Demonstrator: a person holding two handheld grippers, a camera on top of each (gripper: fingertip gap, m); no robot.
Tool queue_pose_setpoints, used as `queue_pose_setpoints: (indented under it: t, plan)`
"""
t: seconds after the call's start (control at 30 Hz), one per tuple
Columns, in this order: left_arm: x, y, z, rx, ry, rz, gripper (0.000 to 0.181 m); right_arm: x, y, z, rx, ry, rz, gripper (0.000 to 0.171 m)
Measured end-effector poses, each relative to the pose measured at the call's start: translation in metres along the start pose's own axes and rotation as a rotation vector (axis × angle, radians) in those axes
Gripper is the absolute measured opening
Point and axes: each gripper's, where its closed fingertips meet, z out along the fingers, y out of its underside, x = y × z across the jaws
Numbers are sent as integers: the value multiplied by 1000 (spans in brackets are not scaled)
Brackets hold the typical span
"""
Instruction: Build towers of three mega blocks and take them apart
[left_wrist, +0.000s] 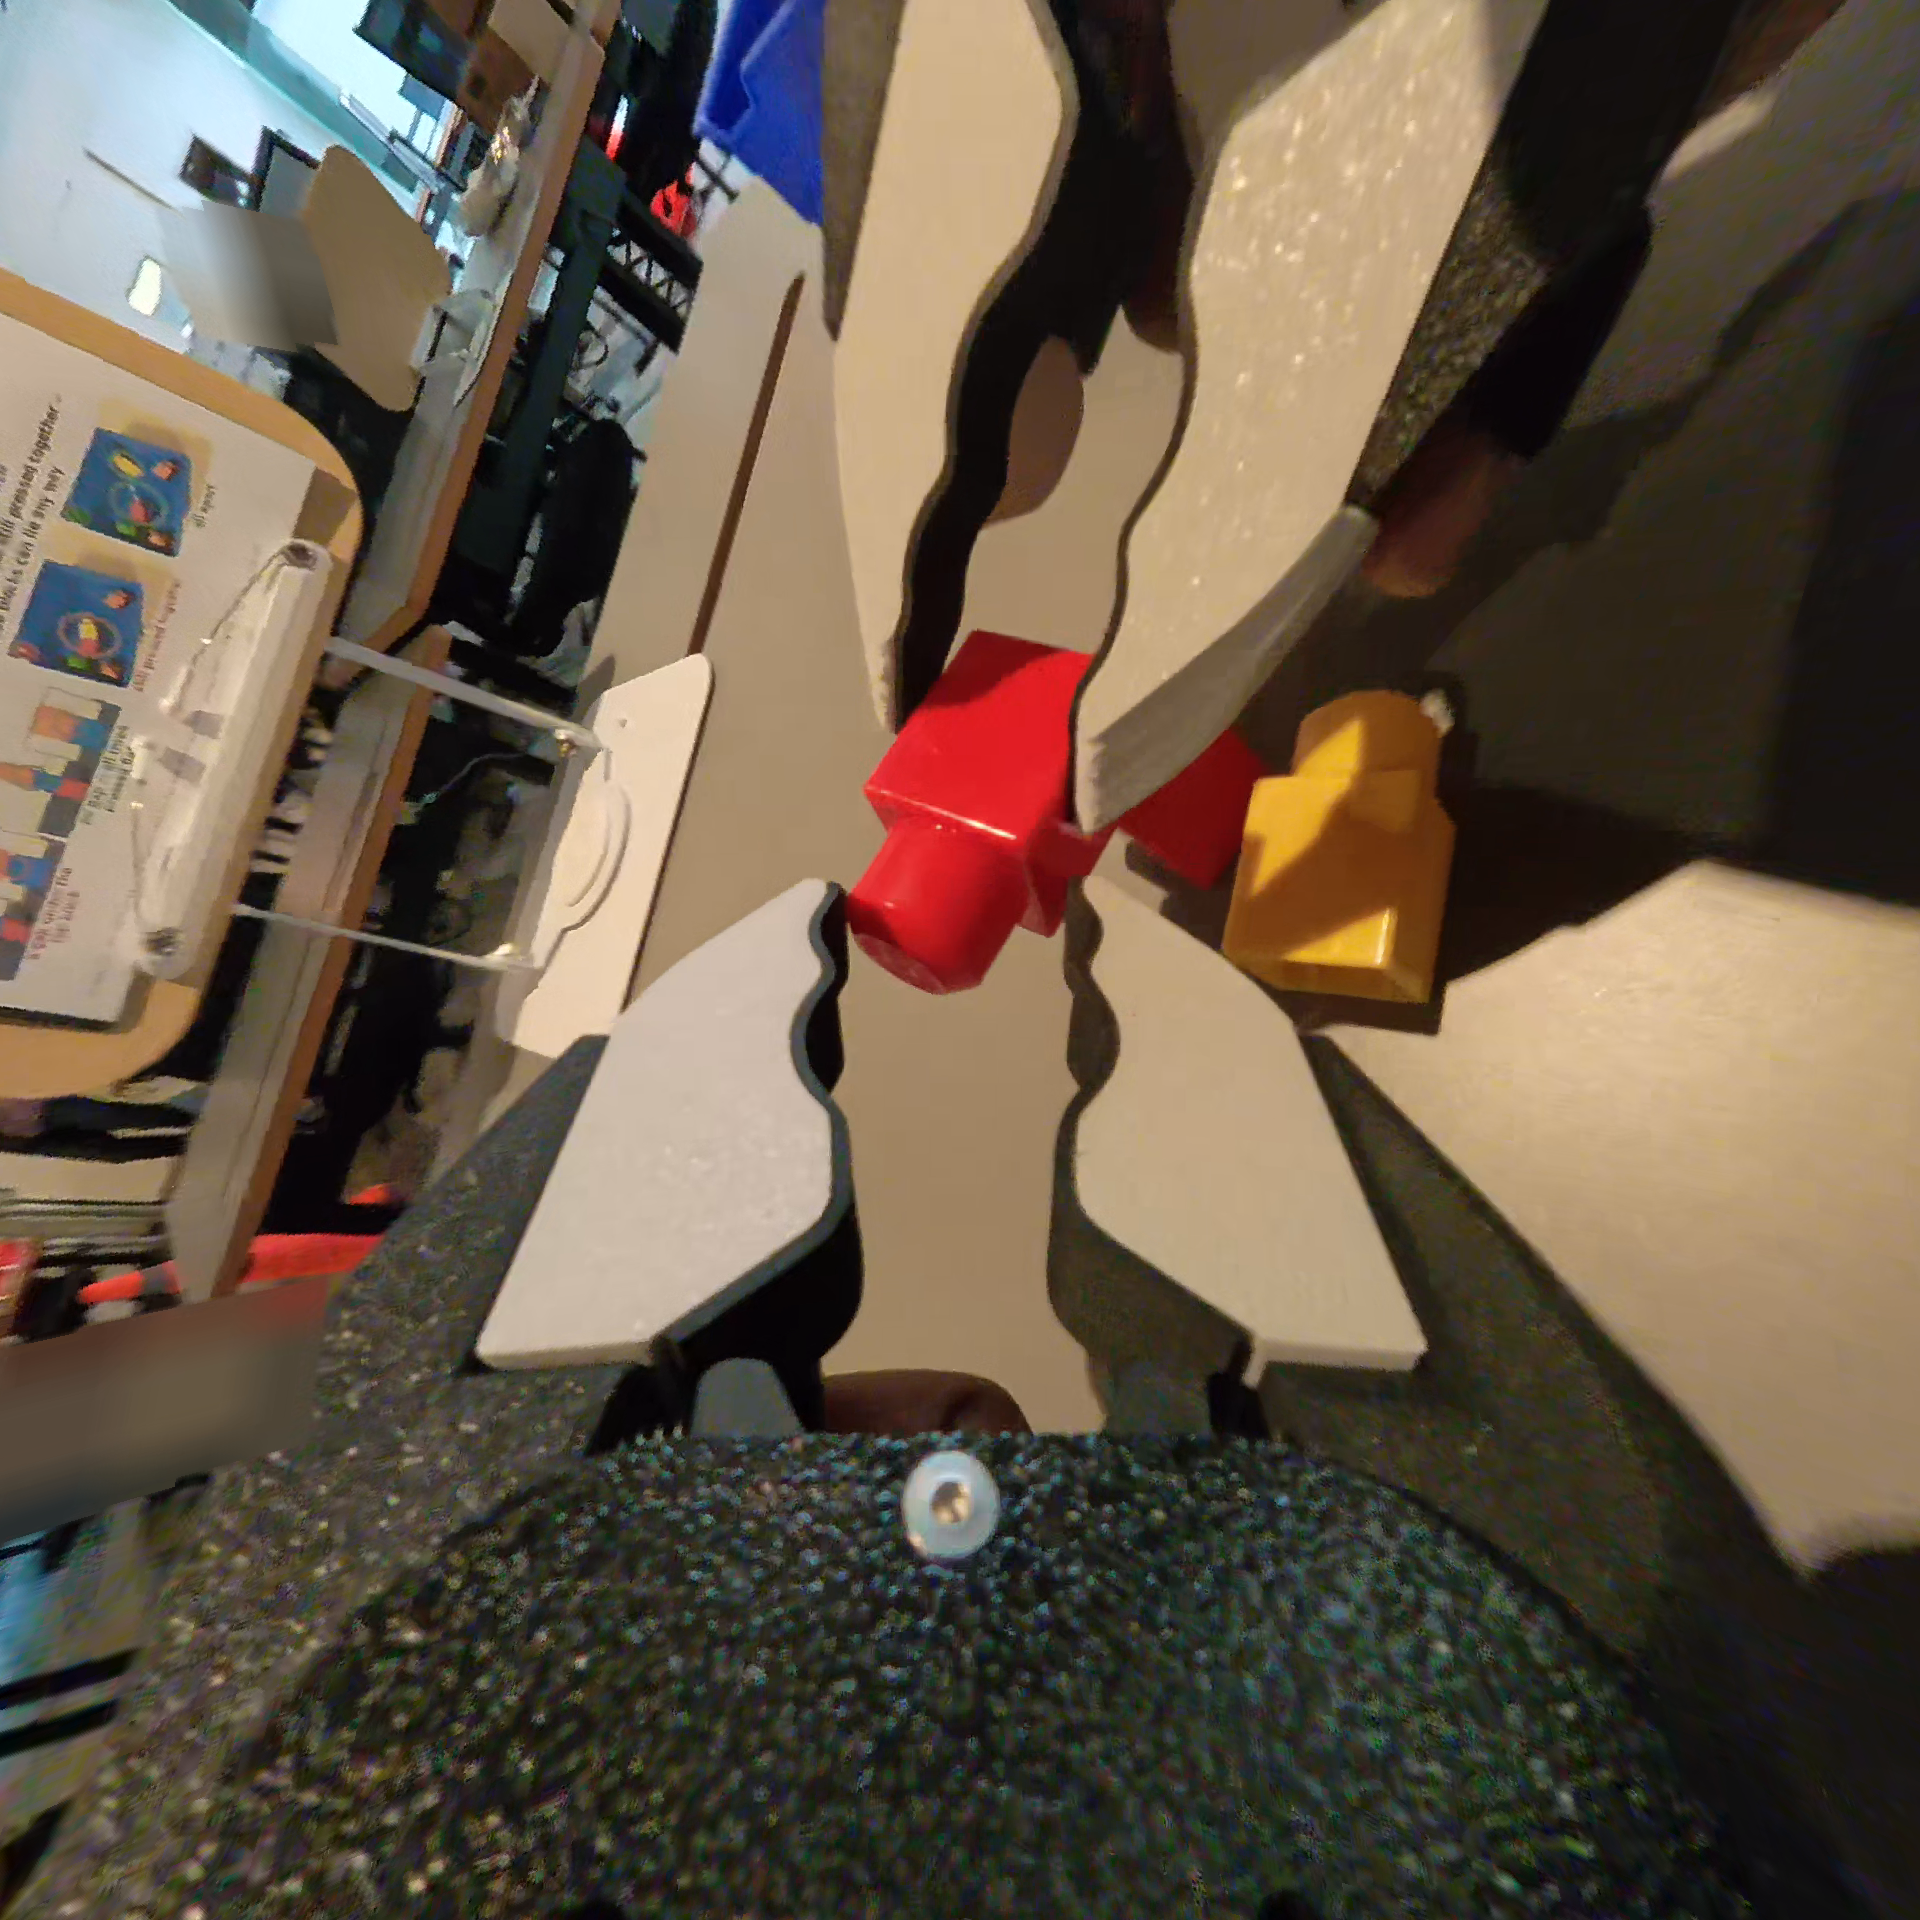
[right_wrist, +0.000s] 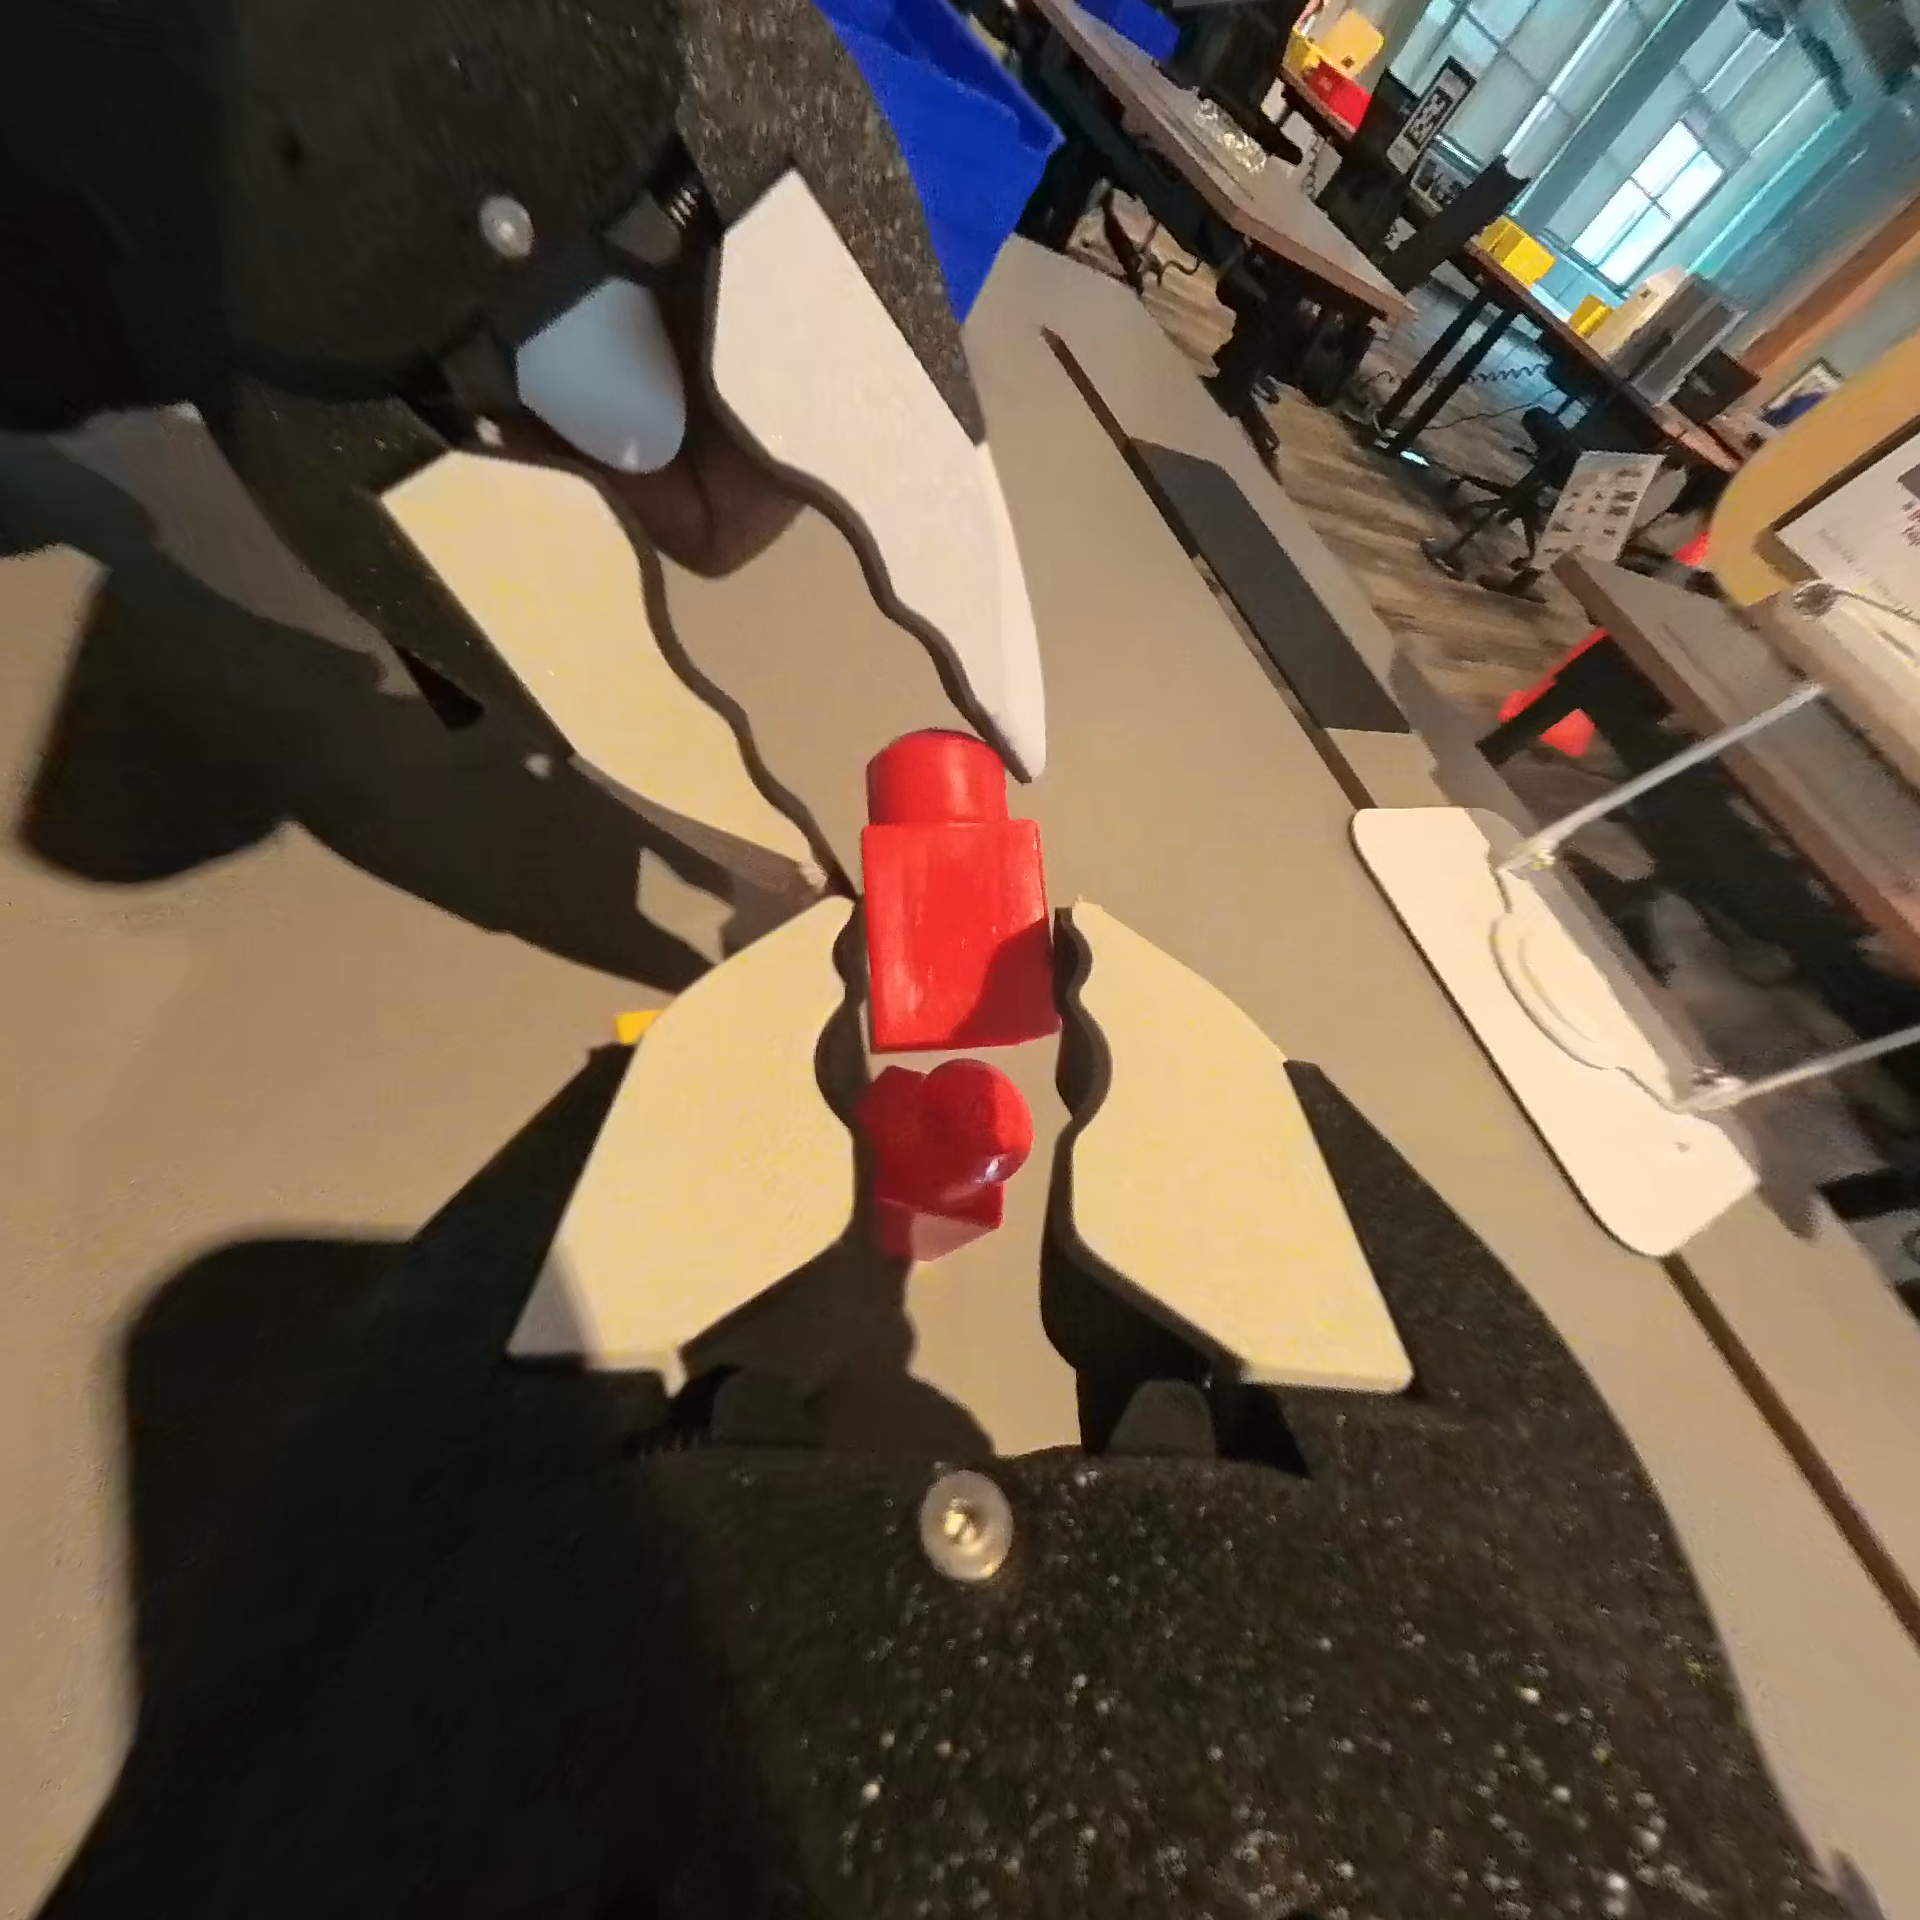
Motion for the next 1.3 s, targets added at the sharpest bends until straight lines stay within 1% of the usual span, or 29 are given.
queue_pose_setpoints:
  t: [0.1, 0.2, 0.3, 0.4, 0.53, 0.63, 0.8, 0.93, 1.0, 1.13, 1.3]
  plan:
    - [-1, -10, -7, 118, 73, -156, 45, 4, -9, -6, 77, -35, 96, 34]
    - [0, -18, -13, 225, 173, -325, 50, 6, -22, -17, 195, -96, 196, 34]
    - [2, -26, -15, 315, 263, -459, 49, 7, -33, -27, 305, -149, 273, 34]
    - [5, -37, -18, 425, 352, -571, 47, 7, -39, -32, 370, -189, 327, 33]
    - [2, -48, -23, 566, 427, -696, 43, 4, -43, -34, 425, -238, 377, 34]
    - [-5, -54, -26, 656, 424, -750, 35, 3, -43, -32, 441, -254, 407, 34]
    - [-6, -56, -23, 682, 371, -715, 35, 5, -41, -35, 445, -266, 421, 34]
    - [-4, -54, -20, 628, 343, -598, 35, 6, -33, -36, 403, -260, 400, 35]
    - [-5, -50, -17, 597, 349, -535, 35, 9, -27, -38, 403, -248, 410, 42]
    - [-3, -35, -1, 481, 445, -407, 35, 15, -13, -46, 397, -284, 460, 43]
    - [6, -36, 10, 457, 642, -235, 35, 24, 1, -57, 388, -307, 493, 43]
